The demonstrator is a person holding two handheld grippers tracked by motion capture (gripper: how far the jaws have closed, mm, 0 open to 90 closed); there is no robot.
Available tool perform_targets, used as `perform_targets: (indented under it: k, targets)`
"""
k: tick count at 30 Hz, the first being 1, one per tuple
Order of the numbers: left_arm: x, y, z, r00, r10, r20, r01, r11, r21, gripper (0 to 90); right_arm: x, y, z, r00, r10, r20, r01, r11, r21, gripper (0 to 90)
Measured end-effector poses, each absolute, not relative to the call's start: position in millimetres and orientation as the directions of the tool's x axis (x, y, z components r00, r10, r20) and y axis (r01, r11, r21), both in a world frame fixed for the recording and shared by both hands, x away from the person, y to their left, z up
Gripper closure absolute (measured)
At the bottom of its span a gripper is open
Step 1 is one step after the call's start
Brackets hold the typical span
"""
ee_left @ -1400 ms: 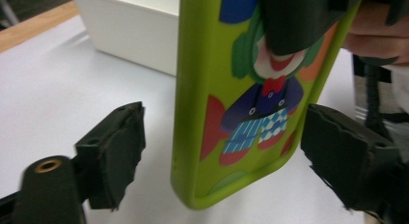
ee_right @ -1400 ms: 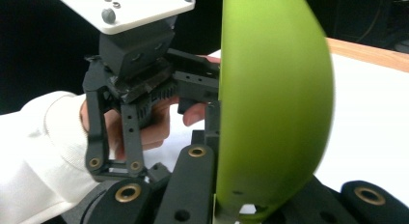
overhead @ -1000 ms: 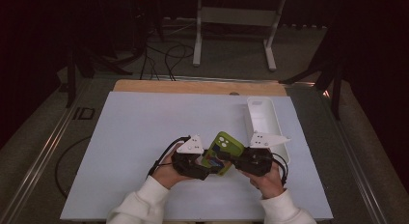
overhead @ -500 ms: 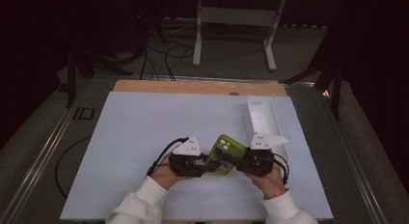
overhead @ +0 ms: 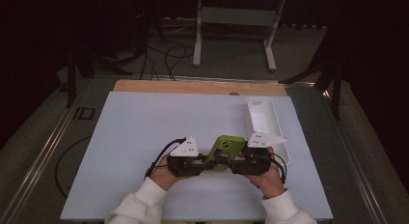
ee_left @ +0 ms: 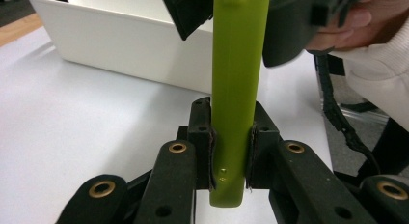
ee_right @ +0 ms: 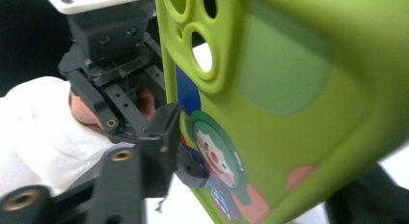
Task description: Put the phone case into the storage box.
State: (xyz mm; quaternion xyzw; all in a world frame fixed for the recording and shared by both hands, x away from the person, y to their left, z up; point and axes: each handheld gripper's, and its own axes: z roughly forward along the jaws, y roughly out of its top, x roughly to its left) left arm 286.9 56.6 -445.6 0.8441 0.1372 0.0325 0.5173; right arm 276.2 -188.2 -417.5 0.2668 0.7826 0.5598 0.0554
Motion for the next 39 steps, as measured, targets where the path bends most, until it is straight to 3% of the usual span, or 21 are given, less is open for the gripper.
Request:
perform_targets:
  k: [4,10,25,39]
  targets:
    - [286.9,57.1,-445.2,0.959,0.272,-0.086,0.2,-0.425,0.883,77.2,276.1,-187.3,-417.5,-0.845,0.491,0.21,0.359,0.231,0.904,41.2]
    - [288.0,58.8,-444.3,0.95,0.301,-0.079,0.206,-0.419,0.884,77.1,276.6,-188.5,-418.1,-0.83,0.518,0.208,0.368,0.226,0.902,28.6]
    - [289.4,63.3,-441.2,0.921,0.383,-0.067,0.229,-0.397,0.889,77.0,272.8,-188.7,-420.3,-0.781,0.605,0.156,0.36,0.231,0.904,10.2]
    - [289.2,63.3,-438.5,0.872,0.488,-0.042,0.252,-0.374,0.892,77.0,273.5,-192.0,-417.3,-0.747,0.644,0.164,0.355,0.179,0.918,8.1]
